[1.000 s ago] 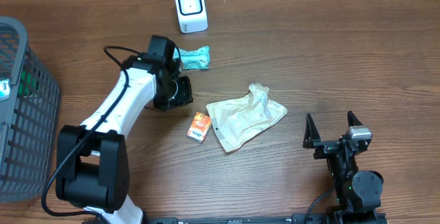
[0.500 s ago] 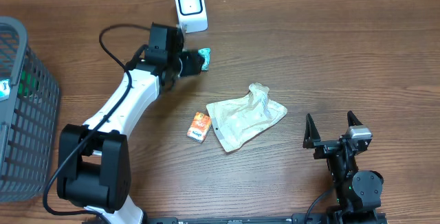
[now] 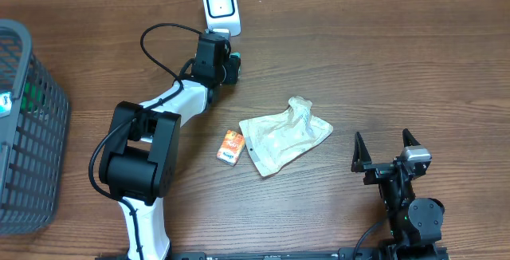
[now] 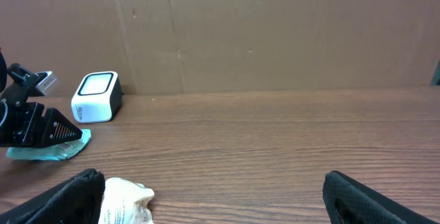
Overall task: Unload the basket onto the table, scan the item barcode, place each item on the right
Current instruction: 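Lift the green wipes packet and carry it past the scanner, then lower the green packet beside the orange packet and release it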
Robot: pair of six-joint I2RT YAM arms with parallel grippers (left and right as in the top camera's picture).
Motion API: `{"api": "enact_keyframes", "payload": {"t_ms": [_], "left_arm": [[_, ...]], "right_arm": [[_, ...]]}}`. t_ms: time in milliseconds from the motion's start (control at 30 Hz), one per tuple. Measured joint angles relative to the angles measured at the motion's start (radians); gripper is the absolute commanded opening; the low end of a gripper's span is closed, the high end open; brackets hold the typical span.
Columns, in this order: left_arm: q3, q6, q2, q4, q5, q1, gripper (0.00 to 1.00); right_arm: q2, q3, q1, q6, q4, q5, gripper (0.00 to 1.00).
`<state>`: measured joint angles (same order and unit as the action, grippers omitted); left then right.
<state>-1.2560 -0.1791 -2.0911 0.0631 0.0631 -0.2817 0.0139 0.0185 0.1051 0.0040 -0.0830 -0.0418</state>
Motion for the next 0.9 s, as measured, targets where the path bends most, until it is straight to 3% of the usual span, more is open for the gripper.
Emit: {"api": "enact_keyframes", "payload": {"t_ms": [233,667,900], "left_arm": [[-0.011,0.007,0.000,-0.071,0.052,0.000,0.50],[-0.047,0.026,0.035,-0.344,0.091,-0.016,0.51],[-0.054,0.026,0.059,-0.454,0.024,-0.020,0.55]], "right_arm": [[0.000,0.000,0.000,0.000,0.000,0.000,1.00],[0.000,0.000,0.000,0.000,0.000,0.000,1.00],[0.000,0.000,0.000,0.000,0.000,0.001,1.00]]}}
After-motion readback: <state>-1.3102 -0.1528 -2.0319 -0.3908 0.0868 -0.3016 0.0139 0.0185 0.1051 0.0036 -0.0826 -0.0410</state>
